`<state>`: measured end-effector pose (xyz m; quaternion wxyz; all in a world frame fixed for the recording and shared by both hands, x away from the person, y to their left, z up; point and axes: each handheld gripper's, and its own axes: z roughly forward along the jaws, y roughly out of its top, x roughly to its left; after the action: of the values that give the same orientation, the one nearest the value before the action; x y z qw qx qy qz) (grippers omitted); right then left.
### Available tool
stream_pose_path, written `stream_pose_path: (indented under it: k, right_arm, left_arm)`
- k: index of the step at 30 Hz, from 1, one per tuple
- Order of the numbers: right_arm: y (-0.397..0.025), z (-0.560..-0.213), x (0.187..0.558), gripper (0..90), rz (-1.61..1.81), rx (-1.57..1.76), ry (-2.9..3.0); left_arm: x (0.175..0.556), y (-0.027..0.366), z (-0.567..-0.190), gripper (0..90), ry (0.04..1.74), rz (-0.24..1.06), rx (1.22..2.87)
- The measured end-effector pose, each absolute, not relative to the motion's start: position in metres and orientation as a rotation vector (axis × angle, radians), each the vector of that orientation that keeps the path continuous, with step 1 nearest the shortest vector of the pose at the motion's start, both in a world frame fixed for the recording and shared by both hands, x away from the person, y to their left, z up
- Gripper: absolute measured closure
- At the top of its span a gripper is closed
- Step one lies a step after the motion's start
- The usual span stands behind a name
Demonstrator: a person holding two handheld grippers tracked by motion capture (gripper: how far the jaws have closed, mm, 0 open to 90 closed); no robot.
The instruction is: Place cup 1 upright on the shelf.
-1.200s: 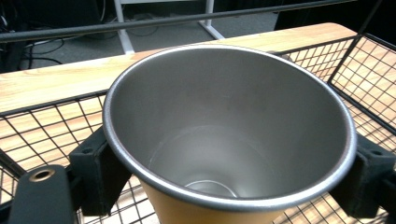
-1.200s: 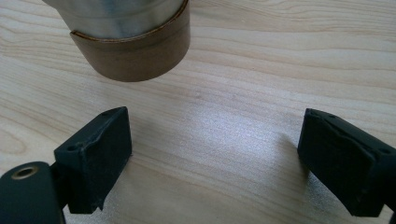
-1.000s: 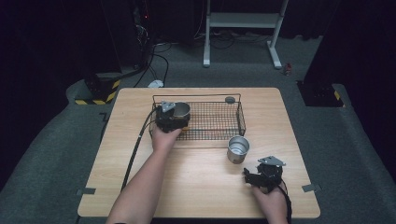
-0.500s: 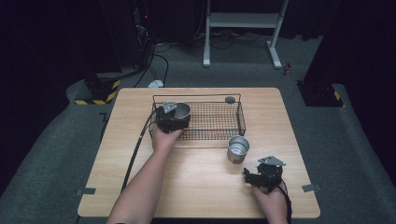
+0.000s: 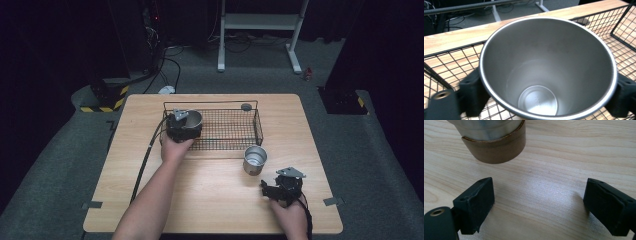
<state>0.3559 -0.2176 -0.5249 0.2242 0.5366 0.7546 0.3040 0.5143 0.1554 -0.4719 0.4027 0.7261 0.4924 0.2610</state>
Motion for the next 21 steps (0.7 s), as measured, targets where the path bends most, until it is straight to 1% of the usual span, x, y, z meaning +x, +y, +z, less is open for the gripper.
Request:
stream_pose_path:
  k: [4, 8, 10, 21]
  right_arm:
    - [-0.218, -0.525, 0.356, 9.8, 0.839, 1.481, 2.082]
    - [-0.218, -0.525, 0.356, 9.8, 0.839, 1.481, 2.083]
    - [-0.218, -0.525, 0.356, 9.8, 0.839, 1.481, 2.083]
    - [-0.218, -0.525, 0.356, 9.9, 0.839, 1.481, 2.083]
  left_arm:
    - [0.514, 0.155, -0.47, 0.5, 1.249, 0.659, 1.869]
    - [0.514, 0.158, -0.467, 0.4, 1.235, 0.627, 1.853]
    - [0.513, 0.157, -0.466, 0.0, 1.239, 0.644, 1.857]
    - [0.508, 0.161, -0.459, 0.0, 1.233, 0.613, 1.851]
